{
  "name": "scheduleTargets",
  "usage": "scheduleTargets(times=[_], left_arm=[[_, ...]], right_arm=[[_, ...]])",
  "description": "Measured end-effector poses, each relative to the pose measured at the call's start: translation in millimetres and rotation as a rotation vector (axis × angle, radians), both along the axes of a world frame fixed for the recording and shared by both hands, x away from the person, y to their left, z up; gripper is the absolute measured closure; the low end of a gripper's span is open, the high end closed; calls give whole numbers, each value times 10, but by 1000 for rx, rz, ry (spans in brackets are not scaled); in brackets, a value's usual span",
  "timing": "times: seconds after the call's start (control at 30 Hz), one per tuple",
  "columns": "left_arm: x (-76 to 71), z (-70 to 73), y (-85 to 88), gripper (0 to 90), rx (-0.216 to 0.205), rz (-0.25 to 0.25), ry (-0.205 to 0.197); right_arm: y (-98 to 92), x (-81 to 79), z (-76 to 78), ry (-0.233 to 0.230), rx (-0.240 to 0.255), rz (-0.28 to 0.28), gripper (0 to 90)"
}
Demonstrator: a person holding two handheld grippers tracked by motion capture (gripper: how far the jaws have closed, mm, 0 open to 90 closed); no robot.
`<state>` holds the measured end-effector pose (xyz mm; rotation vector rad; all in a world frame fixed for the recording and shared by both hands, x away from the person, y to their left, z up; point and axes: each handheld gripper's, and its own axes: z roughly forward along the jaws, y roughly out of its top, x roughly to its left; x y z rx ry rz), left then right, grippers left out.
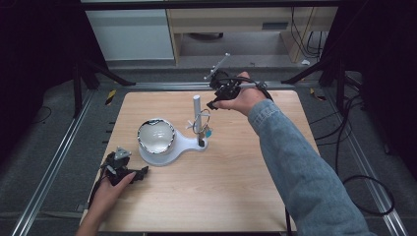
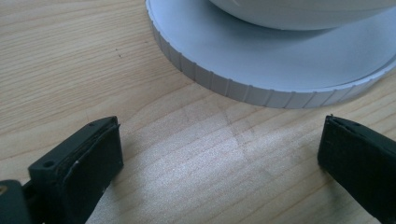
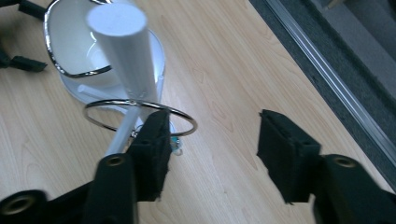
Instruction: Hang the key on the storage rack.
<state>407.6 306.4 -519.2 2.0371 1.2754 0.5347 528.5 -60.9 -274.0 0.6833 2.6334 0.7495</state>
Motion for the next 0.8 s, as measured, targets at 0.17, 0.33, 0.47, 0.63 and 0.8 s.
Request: scheduleTargets(times=[0.17, 0.33, 0.47, 0.63, 0.8], left_arm=[[0, 0, 0, 0, -1, 0, 0], [0, 1, 0, 0, 0, 0, 1], [0, 0, -1, 0, -1, 0, 0], [0, -1, -2, 0, -3, 1, 0], [0, -1, -2, 0, -3, 1, -1]], right_arm=[[-78, 68, -9, -11, 12, -87, 217], [-156, 106, -39, -35, -7, -113, 111], [-219, 117, -31, -50, 3, -149, 83], [-338, 115, -26, -72, 21, -194, 64], [-490, 114, -47, -78, 37, -210, 59]])
